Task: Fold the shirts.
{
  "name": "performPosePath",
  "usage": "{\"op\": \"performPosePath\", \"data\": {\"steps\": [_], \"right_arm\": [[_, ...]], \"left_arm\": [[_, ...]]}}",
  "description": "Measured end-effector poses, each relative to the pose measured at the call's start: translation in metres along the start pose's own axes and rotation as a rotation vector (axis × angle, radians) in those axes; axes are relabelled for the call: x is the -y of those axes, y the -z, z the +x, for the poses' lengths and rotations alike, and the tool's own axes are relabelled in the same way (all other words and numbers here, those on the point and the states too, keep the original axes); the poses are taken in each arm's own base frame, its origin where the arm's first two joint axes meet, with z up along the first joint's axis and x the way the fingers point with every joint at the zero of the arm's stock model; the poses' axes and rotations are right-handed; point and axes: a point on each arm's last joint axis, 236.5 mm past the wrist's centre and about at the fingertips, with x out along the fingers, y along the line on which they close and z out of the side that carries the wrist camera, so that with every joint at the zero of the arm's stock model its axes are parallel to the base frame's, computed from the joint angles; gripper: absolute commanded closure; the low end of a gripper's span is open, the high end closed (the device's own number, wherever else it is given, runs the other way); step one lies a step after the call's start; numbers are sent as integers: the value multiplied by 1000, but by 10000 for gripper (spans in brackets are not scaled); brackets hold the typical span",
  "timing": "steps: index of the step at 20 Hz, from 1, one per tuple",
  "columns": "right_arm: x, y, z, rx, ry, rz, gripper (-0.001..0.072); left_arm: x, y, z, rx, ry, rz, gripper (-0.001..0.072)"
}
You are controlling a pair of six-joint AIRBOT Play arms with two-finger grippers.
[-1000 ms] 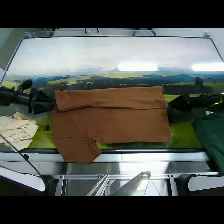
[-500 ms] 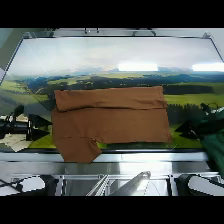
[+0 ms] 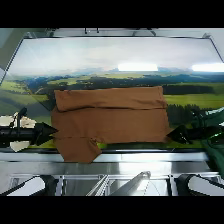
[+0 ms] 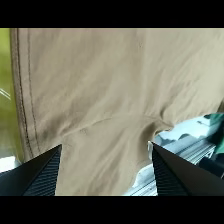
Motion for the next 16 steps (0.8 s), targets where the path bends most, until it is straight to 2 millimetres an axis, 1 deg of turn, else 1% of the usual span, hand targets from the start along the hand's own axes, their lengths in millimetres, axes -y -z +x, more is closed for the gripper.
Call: {"op": "performPosePath", "data": {"steps": [1, 2, 3, 7, 11, 13, 16], "right_arm": [[0, 1, 3, -7, 6, -9, 528], [0, 1, 6, -11, 15, -16, 623], [1, 1, 8, -14, 25, -25, 693], [-1, 2, 12, -23, 29, -38, 694], [-3, 0, 13, -17, 23, -37, 694], [-4, -1, 13, -12, 19, -36, 694], [-5, -2, 13, -8, 15, -35, 694]], "left_arm": [[0, 1, 0, -2, -3, 4, 115], [-2, 3, 0, -10, -12, 7, 115], [-5, 6, 0, -20, -25, 9, 115], [-23, 22, -1, -81, -105, -39, 115], [-33, 37, -2, -147, -162, -71, 115], [-35, 42, 0, -180, -193, -63, 115], [-31, 41, 11, -202, -218, -21, 116]]}}
